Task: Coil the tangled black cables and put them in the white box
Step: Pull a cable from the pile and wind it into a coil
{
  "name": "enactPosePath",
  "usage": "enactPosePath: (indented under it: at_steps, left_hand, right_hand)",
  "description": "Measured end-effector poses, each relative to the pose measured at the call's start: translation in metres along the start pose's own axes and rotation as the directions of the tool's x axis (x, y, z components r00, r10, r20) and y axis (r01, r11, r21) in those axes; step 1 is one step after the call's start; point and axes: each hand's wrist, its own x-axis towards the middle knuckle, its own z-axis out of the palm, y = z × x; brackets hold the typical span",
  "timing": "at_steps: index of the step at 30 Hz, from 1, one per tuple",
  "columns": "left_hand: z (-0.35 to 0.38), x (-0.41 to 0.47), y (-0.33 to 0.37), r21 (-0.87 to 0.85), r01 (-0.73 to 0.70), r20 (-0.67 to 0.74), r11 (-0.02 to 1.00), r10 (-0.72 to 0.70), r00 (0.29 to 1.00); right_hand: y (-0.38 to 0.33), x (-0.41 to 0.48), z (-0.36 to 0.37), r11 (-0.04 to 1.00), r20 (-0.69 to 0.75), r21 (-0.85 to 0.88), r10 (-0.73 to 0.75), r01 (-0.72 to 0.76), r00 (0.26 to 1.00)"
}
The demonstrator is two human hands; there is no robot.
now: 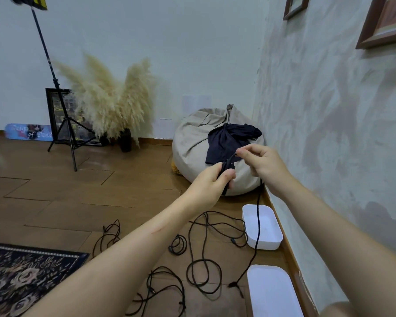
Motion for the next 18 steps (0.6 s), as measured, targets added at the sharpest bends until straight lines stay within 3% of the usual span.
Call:
enactPosePath:
  at_steps: [8, 18]
  left_hand:
    - [-0.004, 0.001, 0.016, -0.202, -0.025, -0.035, 0.979, 0.018, 0.999]
    - [-0.011, 0.002, 0.02, -0.297, -0.051, -0.028, 0.954, 0.044, 0.999]
  right_hand:
    - [0.015, -0.006, 0.019, 0.982, 0.117, 0.153, 0.098, -0.115, 0.988]
    - [0.012, -0.017, 0.035, 0.998, 0.113, 0.031, 0.049, -0.053, 0.992]
